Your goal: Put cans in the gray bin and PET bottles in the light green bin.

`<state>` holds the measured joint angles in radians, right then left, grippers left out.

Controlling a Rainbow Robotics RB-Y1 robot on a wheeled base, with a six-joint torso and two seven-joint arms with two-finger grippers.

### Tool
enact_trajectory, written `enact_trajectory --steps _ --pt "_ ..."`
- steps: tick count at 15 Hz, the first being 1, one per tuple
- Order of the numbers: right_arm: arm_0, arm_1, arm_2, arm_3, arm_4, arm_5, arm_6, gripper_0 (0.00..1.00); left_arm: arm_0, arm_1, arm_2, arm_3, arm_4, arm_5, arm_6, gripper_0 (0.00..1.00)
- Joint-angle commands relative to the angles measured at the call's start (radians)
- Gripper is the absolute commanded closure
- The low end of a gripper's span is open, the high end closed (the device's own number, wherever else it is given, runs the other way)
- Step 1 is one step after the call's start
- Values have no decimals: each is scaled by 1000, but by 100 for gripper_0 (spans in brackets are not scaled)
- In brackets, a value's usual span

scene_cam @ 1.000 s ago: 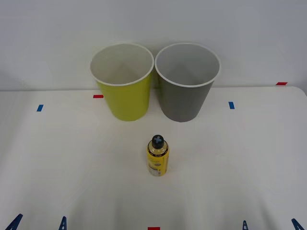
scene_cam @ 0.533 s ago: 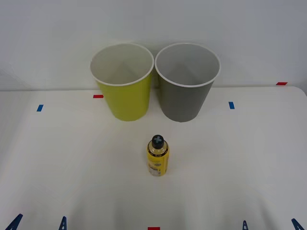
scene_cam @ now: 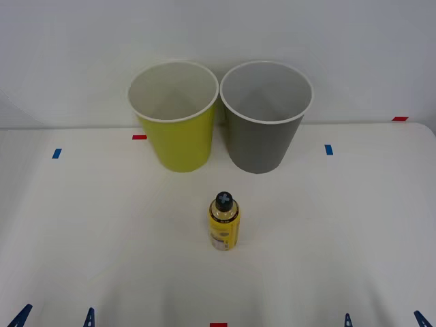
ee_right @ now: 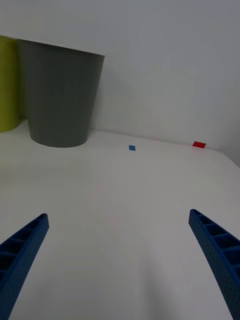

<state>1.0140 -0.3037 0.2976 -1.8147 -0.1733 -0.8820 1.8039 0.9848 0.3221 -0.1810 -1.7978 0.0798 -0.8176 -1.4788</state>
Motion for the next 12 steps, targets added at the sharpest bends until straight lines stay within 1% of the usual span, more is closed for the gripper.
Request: enact_trajectory --steps 1,5,6,7,8,9,10,12 --pt "0 0 0 0 0 0 0 3 0 0 0 0 0 0 0 0" --pt "0 0 0 0 0 0 0 3 0 0 0 0 0 0 0 0" --pt "0 0 0 0 0 0 0 3 -17 0 -11 29 -2 12 0 0" --pt "0 0 0 0 0 0 0 2 -26 12 -11 46 -2 -20 -3 0" --pt "0 0 0 0 0 0 0 3 -40 40 -20 55 0 -44 0 0" --pt "0 0 0 0 0 0 0 3 -54 77 -35 55 3 -46 -3 0" --pt "0 0 0 0 0 0 0 3 -81 124 -58 55 2 -46 -3 0" --pt "0 0 0 0 0 0 0 3 -169 213 -121 61 34 -41 -8 0"
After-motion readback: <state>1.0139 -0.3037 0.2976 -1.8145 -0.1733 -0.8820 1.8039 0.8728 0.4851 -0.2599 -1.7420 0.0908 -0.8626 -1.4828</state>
